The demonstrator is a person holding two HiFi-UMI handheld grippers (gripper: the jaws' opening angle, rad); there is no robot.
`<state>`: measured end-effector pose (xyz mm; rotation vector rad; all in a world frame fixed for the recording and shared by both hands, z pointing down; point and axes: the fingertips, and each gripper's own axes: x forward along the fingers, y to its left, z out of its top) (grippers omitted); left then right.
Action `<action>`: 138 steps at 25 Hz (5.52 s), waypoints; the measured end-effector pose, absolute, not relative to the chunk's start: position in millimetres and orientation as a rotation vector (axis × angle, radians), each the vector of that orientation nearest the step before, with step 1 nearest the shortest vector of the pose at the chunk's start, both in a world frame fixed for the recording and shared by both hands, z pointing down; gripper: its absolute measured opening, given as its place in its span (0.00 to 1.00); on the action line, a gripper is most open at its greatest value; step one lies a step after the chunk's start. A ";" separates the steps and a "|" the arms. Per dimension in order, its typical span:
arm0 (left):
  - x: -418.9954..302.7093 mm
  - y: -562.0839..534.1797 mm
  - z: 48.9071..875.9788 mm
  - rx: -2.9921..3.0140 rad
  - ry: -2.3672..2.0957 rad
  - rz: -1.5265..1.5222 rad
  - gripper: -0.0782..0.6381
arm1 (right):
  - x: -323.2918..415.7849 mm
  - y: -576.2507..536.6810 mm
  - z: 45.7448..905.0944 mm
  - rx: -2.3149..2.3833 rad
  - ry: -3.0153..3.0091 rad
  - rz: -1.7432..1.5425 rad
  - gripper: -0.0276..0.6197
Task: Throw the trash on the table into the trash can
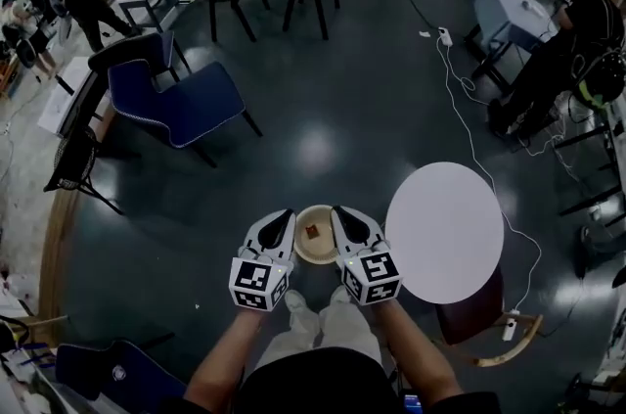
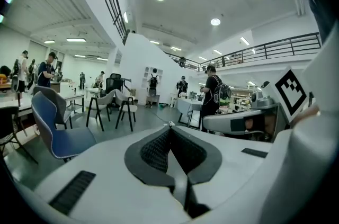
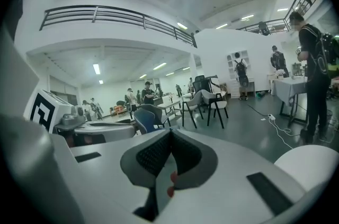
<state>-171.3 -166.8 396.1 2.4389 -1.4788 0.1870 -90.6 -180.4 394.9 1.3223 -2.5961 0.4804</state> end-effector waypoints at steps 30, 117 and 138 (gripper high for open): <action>-254.7 -112.3 262.2 2.596 -1.488 0.095 0.13 | -208.7 -125.2 248.4 1.185 -2.798 0.223 0.07; 14.9 229.1 200.2 2.765 -1.450 0.001 0.13 | 64.1 215.5 211.0 1.345 -2.844 0.123 0.07; -29.9 290.7 197.6 2.773 -1.450 -0.011 0.13 | 16.8 282.1 198.8 1.340 -2.868 0.065 0.07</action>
